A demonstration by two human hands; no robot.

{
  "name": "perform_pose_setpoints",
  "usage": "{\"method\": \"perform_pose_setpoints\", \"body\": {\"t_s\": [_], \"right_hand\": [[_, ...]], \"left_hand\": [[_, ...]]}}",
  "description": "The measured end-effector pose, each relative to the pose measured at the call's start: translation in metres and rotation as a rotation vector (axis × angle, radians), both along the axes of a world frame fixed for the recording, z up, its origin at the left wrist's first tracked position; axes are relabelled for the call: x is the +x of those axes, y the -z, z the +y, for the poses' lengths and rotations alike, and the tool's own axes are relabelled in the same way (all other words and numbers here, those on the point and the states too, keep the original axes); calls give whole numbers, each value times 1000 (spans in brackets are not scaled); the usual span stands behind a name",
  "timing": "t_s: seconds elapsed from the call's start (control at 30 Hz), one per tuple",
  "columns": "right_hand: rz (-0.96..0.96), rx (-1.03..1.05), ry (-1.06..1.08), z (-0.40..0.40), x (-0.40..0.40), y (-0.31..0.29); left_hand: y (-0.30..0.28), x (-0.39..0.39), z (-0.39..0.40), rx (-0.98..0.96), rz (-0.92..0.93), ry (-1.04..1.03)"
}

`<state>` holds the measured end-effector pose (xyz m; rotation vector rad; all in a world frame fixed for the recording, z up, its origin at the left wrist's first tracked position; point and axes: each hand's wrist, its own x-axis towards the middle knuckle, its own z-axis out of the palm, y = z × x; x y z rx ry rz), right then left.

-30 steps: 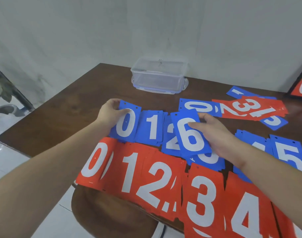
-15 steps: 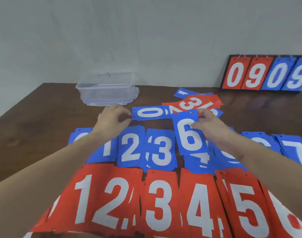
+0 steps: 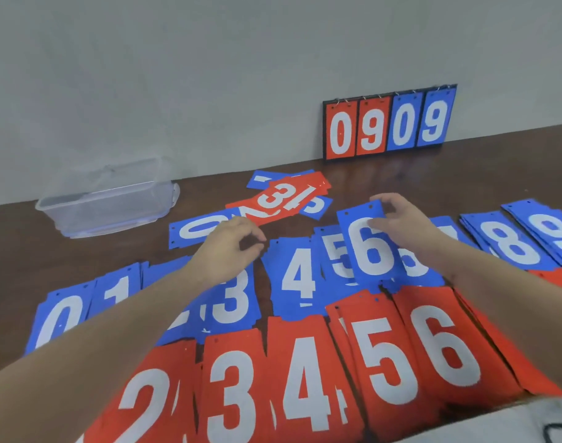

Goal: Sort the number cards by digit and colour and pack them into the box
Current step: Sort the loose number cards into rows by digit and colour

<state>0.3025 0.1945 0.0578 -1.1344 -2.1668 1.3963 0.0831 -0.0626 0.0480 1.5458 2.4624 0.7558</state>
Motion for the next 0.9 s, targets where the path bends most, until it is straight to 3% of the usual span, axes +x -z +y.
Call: {"method": "perform_pose_setpoints", "body": {"t_s": [0.3, 0.4, 0.57, 0.9], "right_hand": [[-261, 263, -101, 37, 17, 15], [-376, 509, -143, 44, 16, 23], [-273, 612, -167, 42, -11, 19], [-115, 538, -456, 38, -115, 27]], "left_hand": [[3, -2, 27, -40, -12, -26], [5, -5, 39, -66, 4, -42], [10, -18, 50, -66, -32, -211], [24, -72, 44, -116, -36, -560]]}}
